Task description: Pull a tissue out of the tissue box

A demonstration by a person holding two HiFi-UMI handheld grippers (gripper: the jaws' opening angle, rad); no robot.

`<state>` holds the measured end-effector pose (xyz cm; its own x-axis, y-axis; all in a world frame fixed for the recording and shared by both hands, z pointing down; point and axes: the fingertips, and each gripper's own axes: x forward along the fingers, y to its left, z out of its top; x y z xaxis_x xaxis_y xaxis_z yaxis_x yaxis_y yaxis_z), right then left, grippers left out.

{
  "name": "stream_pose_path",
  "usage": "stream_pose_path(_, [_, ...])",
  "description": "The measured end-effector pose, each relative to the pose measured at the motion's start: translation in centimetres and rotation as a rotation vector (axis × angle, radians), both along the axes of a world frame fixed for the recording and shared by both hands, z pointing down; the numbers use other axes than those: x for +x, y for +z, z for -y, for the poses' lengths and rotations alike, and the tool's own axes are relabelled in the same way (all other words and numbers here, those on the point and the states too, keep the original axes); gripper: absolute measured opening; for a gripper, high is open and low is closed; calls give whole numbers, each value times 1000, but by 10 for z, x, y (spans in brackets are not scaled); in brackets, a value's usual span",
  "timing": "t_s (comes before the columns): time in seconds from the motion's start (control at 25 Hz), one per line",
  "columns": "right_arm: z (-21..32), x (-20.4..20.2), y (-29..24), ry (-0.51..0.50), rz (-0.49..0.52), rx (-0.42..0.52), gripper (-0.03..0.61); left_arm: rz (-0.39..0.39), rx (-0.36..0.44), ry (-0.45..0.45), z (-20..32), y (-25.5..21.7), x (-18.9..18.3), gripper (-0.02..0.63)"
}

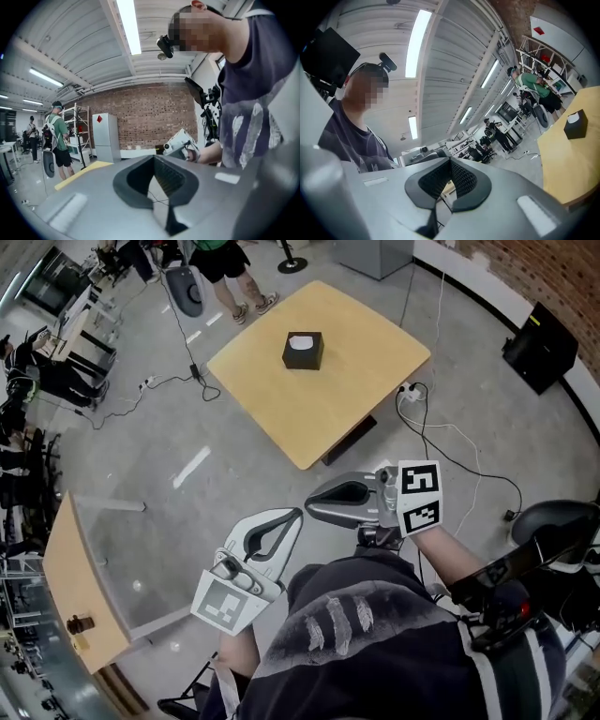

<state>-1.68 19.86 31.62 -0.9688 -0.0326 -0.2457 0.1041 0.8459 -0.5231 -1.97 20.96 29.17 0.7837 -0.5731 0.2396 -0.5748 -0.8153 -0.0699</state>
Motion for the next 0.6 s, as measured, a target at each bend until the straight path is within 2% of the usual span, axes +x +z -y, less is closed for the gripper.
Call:
stream_pose_path(0.12, [13,13,5,-20,-7,-9,-5,-37,-35,-59,24,4,9,0])
stream_pose_path(0.24, [21,18,11,-6,-41,-7,-6,-88,-55,-69,35,6,8,0])
stream_pose_path(0.36, [32,23,16,22,-62,-8,-5,-96,-59,-94,49,12,4,0])
stream_pose_path(0.52, [62,31,29,85,-95,-108,-2,-135,-81,-119,79,21,-1,0])
stream_pose_path(0.6, [74,36,33,119,-116,-122,-2,-161,-100,-107,89,24,0,0])
